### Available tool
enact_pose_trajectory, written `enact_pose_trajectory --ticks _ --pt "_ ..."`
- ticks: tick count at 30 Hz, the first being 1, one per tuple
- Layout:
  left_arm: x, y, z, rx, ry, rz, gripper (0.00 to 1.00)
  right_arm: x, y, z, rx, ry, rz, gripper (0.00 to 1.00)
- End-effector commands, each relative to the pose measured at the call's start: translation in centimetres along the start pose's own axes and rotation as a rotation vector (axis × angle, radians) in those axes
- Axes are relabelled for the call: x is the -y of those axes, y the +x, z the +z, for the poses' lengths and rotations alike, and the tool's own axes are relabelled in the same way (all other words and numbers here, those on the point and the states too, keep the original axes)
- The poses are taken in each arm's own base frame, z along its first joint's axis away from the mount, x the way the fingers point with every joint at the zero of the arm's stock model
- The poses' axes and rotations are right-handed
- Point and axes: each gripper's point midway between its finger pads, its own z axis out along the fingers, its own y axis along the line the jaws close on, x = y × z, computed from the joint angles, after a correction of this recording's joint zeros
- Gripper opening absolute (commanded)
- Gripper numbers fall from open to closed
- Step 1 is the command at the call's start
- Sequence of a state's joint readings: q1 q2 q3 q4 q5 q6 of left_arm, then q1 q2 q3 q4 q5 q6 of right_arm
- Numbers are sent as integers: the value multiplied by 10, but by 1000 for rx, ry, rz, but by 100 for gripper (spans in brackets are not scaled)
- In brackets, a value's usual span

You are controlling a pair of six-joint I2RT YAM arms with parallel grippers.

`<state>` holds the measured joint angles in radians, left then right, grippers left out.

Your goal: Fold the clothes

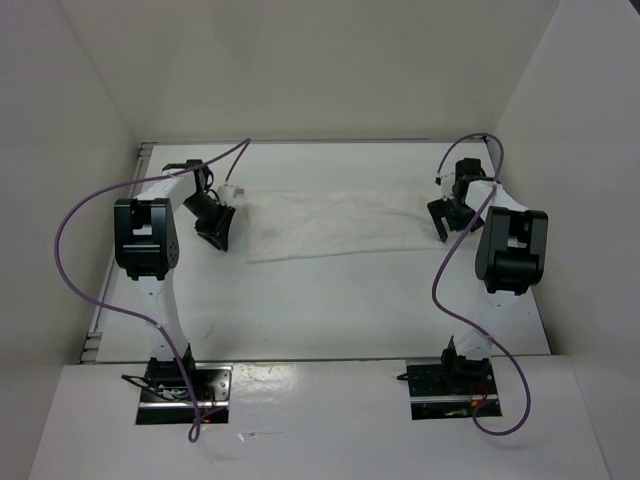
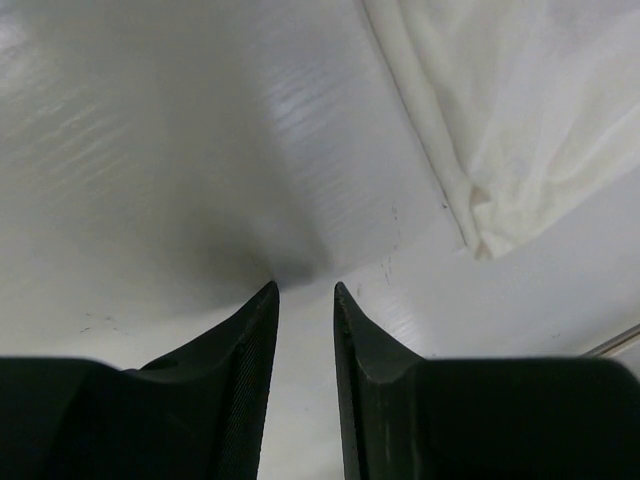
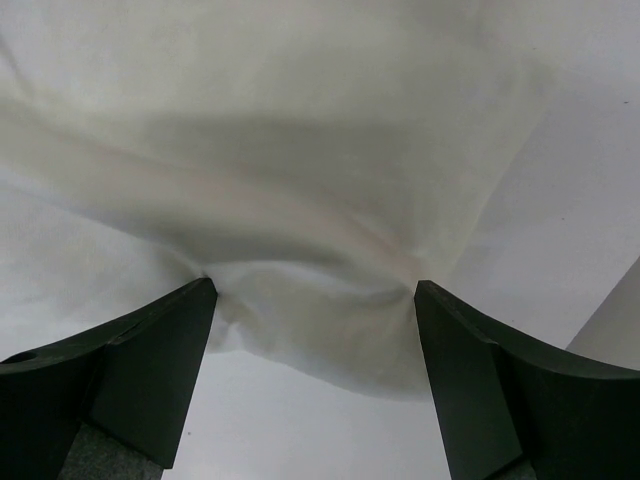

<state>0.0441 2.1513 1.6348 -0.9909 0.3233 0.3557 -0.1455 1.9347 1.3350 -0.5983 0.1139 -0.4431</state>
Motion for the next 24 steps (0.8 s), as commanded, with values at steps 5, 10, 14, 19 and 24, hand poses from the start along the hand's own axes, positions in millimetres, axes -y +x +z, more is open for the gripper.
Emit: enact_pose_trajectory --ticks 5,10,14,19,24 --pt "17 -62 -67 228 15 54 38 13 -68 -91 231 -62 -4 92" --pt "53 -131 -77 368 56 98 38 11 -125 -111 401 -114 120 92" --pt "70 -153 -58 365 29 90 38 -10 -133 -88 362 -61 96 92" --pt "86 -161 -32 347 40 41 38 -33 -122 -53 298 -72 90 92" --pt "95 -153 -2 287 22 49 38 -34 -113 -31 261 -77 96 92"
